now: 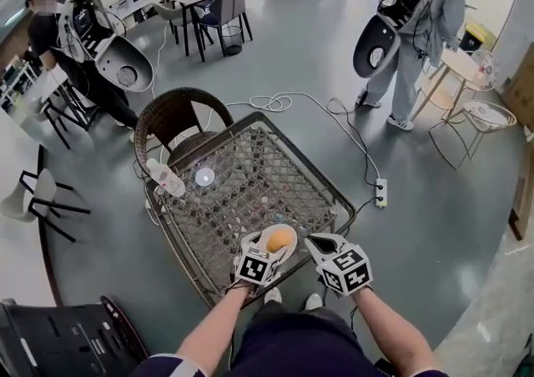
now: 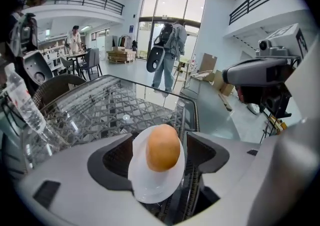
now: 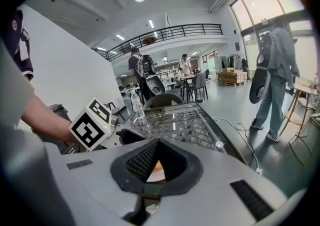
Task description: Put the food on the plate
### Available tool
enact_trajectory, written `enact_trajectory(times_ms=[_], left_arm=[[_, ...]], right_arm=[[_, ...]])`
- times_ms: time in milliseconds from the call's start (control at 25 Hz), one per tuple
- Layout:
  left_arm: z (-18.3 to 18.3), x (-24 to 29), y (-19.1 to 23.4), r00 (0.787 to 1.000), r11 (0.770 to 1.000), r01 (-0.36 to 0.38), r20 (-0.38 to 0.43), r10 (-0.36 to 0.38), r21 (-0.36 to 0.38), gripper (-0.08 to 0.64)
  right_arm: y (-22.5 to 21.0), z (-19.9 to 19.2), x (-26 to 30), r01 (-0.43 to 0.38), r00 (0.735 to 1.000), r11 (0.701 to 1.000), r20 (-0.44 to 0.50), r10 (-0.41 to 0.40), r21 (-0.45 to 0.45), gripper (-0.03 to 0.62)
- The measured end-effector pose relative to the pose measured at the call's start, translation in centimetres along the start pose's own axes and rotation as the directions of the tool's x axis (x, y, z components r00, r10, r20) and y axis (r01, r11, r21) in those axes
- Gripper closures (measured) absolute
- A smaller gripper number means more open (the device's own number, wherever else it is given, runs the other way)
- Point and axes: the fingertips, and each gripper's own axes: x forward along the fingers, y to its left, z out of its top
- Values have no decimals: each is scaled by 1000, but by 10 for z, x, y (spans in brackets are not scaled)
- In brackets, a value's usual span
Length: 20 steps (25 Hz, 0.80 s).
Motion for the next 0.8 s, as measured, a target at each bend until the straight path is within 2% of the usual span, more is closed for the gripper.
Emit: enact_trajectory(times_ms=[160, 280, 360, 480, 600, 800], left_arm=[[33, -33, -2, 993, 1000, -10, 119, 9, 14, 235], [59, -61, -15, 975, 999, 32, 220, -39, 35, 236], [77, -81, -22, 956, 998, 51, 288, -61, 43, 252], [102, -111, -32, 926, 997, 35, 372, -60, 72, 353], [122, -136, -42, 896, 995, 28, 439, -69, 101, 412], [158, -173, -66, 831, 991, 58, 545, -113, 117, 484]], right_arm=[[1, 25, -9, -30, 996, 999, 83, 28, 18, 589], [8, 53, -21, -86, 981, 996, 178, 82, 15, 589], [10, 72, -30, -97, 969, 995, 229, 93, 5, 589], [12, 95, -42, -99, 951, 995, 294, 95, -3, 589], [16, 115, -51, -91, 934, 996, 347, 90, -15, 589], [24, 143, -68, -73, 908, 995, 409, 93, -65, 589]])
